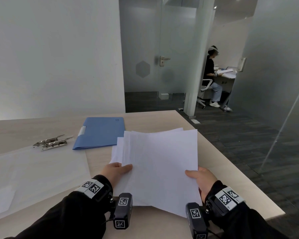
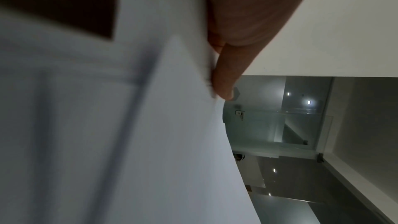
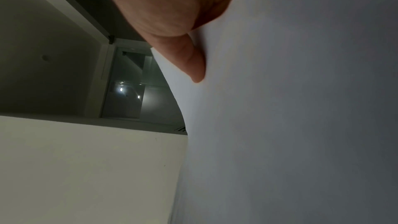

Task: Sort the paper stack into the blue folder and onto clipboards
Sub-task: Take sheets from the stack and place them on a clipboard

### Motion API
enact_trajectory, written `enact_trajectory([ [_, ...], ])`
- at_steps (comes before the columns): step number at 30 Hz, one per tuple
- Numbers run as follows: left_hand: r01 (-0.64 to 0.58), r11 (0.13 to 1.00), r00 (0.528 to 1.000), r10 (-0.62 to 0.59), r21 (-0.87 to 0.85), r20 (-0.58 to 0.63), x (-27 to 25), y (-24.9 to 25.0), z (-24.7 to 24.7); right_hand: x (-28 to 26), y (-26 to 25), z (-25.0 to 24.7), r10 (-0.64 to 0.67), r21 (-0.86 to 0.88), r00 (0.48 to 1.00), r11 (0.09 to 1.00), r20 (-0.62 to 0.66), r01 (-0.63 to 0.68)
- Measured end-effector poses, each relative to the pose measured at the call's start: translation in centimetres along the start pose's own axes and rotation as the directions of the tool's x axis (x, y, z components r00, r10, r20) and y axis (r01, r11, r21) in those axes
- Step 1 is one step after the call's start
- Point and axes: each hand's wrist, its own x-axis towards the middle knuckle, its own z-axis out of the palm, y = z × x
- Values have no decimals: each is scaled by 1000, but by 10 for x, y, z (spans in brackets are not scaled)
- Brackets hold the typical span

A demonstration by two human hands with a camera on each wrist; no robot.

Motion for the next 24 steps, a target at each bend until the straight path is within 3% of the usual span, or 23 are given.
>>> enact_trajectory([
  [16, -88, 996, 991, 87, -8, -101, 3, 9, -18, 3, -3, -14, -32, 2, 992, 999, -124, 32],
  [21, -179, 937, 964, 228, 298, -137, -9, 16, -23, -3, -14, -20, -84, -49, 988, 996, -127, 79],
  [24, -239, 910, 954, 285, 340, -93, -15, 15, -22, -7, -21, -18, -158, -178, 979, 975, -127, 134],
])
